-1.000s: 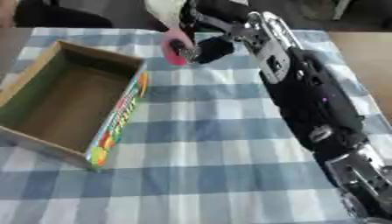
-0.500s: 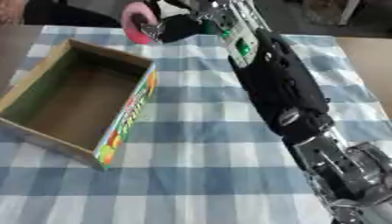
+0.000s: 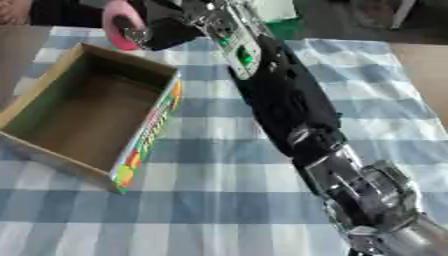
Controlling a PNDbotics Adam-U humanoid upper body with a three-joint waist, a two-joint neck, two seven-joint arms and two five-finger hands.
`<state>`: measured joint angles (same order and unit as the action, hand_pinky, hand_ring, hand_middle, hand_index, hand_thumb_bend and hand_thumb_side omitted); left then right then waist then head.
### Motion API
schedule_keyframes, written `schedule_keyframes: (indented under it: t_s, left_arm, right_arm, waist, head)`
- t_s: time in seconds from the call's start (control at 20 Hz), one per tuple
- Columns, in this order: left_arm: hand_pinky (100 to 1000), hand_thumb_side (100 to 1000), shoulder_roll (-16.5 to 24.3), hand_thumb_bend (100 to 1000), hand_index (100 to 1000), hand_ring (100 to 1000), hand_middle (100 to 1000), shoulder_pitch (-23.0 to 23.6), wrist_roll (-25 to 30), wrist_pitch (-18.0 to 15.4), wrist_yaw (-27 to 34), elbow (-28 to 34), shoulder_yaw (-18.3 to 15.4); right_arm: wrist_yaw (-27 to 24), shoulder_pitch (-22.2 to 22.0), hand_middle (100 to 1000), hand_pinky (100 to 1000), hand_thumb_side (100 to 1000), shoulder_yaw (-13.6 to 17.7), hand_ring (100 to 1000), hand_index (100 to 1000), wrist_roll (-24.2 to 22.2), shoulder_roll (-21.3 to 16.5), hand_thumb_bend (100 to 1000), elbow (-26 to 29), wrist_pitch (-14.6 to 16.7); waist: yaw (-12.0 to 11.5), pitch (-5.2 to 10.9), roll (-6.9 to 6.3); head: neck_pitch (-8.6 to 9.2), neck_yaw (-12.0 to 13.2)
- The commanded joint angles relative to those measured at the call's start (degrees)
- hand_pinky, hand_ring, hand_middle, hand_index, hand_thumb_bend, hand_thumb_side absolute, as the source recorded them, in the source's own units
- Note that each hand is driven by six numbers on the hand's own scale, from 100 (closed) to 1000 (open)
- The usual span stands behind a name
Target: Pick up objects on the table and place them in the box.
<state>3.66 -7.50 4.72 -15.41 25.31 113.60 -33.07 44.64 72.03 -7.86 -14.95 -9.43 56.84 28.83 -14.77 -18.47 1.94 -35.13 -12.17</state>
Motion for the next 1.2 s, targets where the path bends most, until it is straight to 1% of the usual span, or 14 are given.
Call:
schedule_keyframes:
  t_s: [0.05, 0.25, 0.45, 0.65, 0.9, 1.0, 1.1, 1.15, 1.2]
  left_arm:
    - [497, 557, 2.0, 167, 769, 389, 614, -0.9, 0.3, -0.7, 0.9, 1.0, 0.5]
    - [492, 562, 2.5, 161, 766, 392, 612, -2.0, 0.4, -1.6, 2.1, 1.0, 1.0]
    - [489, 563, 2.9, 158, 765, 394, 611, -3.0, 0.4, -2.4, 3.1, 1.0, 1.3]
    - [489, 562, 3.0, 158, 766, 393, 611, -3.4, 0.6, -2.3, 3.4, 1.0, 1.4]
    - [490, 560, 2.9, 159, 766, 393, 611, -3.4, 0.7, -2.1, 3.5, 1.0, 1.4]
    - [490, 561, 2.8, 160, 766, 393, 612, -3.5, 0.8, -2.0, 3.4, 1.0, 1.4]
    - [490, 560, 2.7, 160, 766, 393, 612, -3.4, 0.8, -2.0, 3.4, 1.0, 1.4]
    - [491, 560, 2.7, 160, 766, 392, 612, -3.4, 0.8, -1.9, 3.4, 1.0, 1.4]
    - [491, 560, 2.7, 160, 766, 392, 612, -3.4, 0.9, -1.9, 3.4, 1.0, 1.4]
  right_arm:
    - [3.5, 0.6, 384, 688, 509, 1.3, 619, 414, 1.9, 2.8, 100, 0.0, -1.1]
    - [9.9, -1.6, 384, 683, 523, 1.8, 616, 413, 4.5, 5.8, 100, -1.1, -1.3]
    - [15.8, -3.7, 387, 685, 527, 2.3, 616, 416, 6.2, 8.1, 100, -3.2, -0.9]
    - [19.6, -5.0, 391, 684, 541, 2.4, 619, 418, 7.1, 9.4, 100, -4.6, -0.3]
    - [22.6, -5.6, 407, 688, 546, 2.2, 630, 433, 7.2, 10.1, 100, -6.0, 0.4]
    - [23.4, -5.8, 442, 694, 545, 2.1, 644, 468, 6.9, 10.3, 100, -6.3, 0.9]
    - [24.1, -5.8, 488, 703, 543, 2.0, 666, 551, 6.1, 10.3, 100, -6.3, 1.3]
    - [24.5, -5.8, 530, 713, 530, 1.9, 691, 619, 5.6, 10.3, 100, -6.3, 1.4]
    - [24.9, -5.8, 551, 716, 531, 1.9, 705, 651, 5.1, 10.3, 100, -6.1, 1.5]
  waist:
    - [-0.5, 0.71, -0.28]
    - [-1.4, 0.27, -0.25]
    - [-1.8, -0.05, -0.17]
    - [-1.9, -0.24, -0.05]
    - [-2.0, -0.38, 0.01]
    - [-2.0, -0.44, 0.01]
    - [-2.0, -0.51, 0.0]
    - [-2.0, -0.54, -0.01]
    - [-2.0, -0.56, -0.01]
  head:
    - [0.87, -1.3]
    - [1.42, -2.3]
    - [1.91, -2.6]
    - [2.19, -2.6]
    - [2.43, -2.5]
    - [2.57, -2.5]
    - [2.7, -2.4]
    - [2.79, -2.4]
    - [2.89, -2.4]
